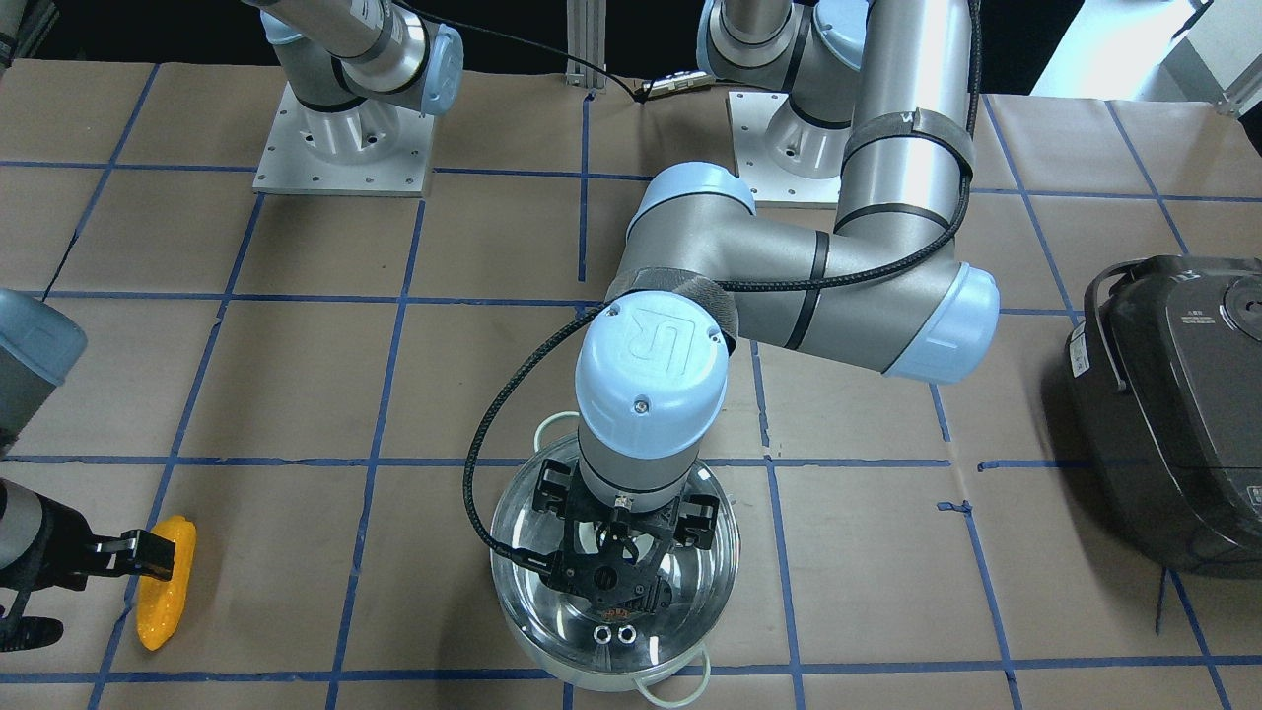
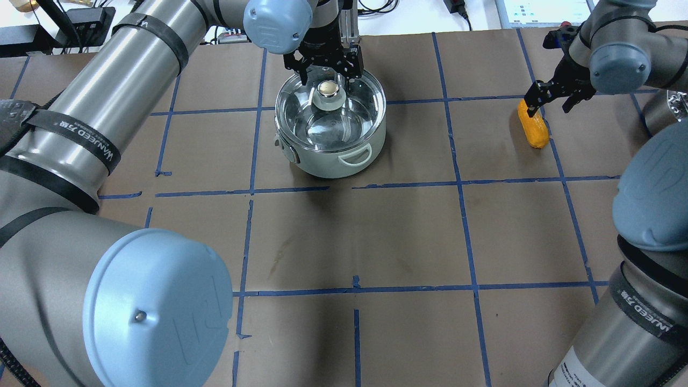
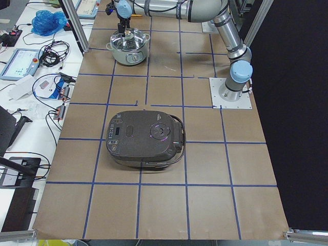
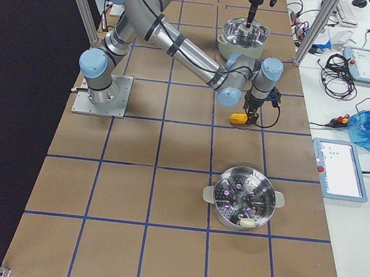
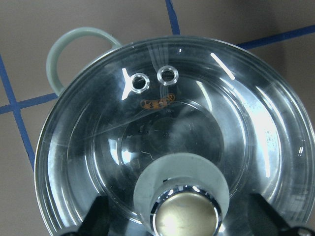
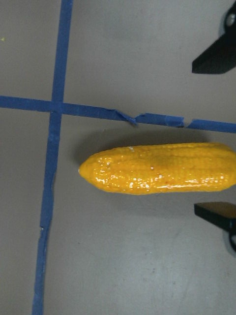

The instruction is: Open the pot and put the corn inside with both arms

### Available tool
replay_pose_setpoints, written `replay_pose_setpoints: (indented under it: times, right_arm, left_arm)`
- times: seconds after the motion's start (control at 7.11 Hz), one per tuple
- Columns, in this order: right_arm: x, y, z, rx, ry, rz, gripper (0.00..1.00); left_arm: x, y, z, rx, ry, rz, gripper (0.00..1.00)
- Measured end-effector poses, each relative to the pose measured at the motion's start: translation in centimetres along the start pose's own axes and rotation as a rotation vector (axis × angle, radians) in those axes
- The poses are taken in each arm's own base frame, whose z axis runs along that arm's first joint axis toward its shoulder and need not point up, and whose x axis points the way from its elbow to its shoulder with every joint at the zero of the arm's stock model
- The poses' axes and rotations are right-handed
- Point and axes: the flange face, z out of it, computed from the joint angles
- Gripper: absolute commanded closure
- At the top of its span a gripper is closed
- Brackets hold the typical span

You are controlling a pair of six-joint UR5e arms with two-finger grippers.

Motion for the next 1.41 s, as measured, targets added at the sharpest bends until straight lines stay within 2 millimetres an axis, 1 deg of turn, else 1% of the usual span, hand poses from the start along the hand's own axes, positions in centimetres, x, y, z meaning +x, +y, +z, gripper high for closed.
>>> replay_pose_setpoints:
  times: [0.14,0.28,0.42,0.56,0.7,0.84,0.98,1.12,1.27,1.41]
  right_arm:
    - [0.1,-0.4,1.9,0.008,-0.019,0.000,0.20]
    - [0.0,-0.5,2.9,0.013,-0.038,0.000,0.54]
    - [0.0,-0.6,3.4,0.013,-0.046,-0.001,0.85]
    - [0.0,-0.6,3.4,0.011,-0.045,-0.001,0.92]
    - [0.0,-0.6,3.1,0.011,-0.042,0.001,0.93]
    - [0.0,-0.6,2.5,0.013,-0.038,0.002,0.93]
    - [-0.1,-0.5,1.6,0.011,-0.033,0.003,0.93]
    - [-0.5,-0.4,-0.3,0.004,-0.025,0.002,0.93]
    - [-1.2,0.0,-3.5,-0.005,-0.020,-0.001,0.93]
    - [-2.2,0.8,-7.2,-0.016,-0.014,-0.003,0.93]
  left_arm:
    - [0.1,0.0,0.3,-0.004,0.000,-0.006,0.00]
    - [0.2,-0.1,0.8,-0.010,0.000,-0.011,0.07]
    - [0.4,-0.2,1.2,-0.014,-0.001,-0.013,0.16]
    - [0.5,-0.2,1.3,-0.014,-0.001,-0.013,0.42]
    - [0.7,-0.2,1.1,-0.012,0.000,-0.012,0.85]
    - [0.8,0.0,1.0,-0.014,-0.002,-0.011,0.94]
    - [0.8,0.1,0.7,-0.017,-0.005,-0.010,0.95]
    - [0.9,0.3,0.3,-0.015,-0.007,-0.010,0.95]
    - [0.8,0.8,-0.9,-0.019,-0.010,-0.009,0.95]
    - [0.6,2.3,-3.8,-0.031,-0.015,-0.008,0.95]
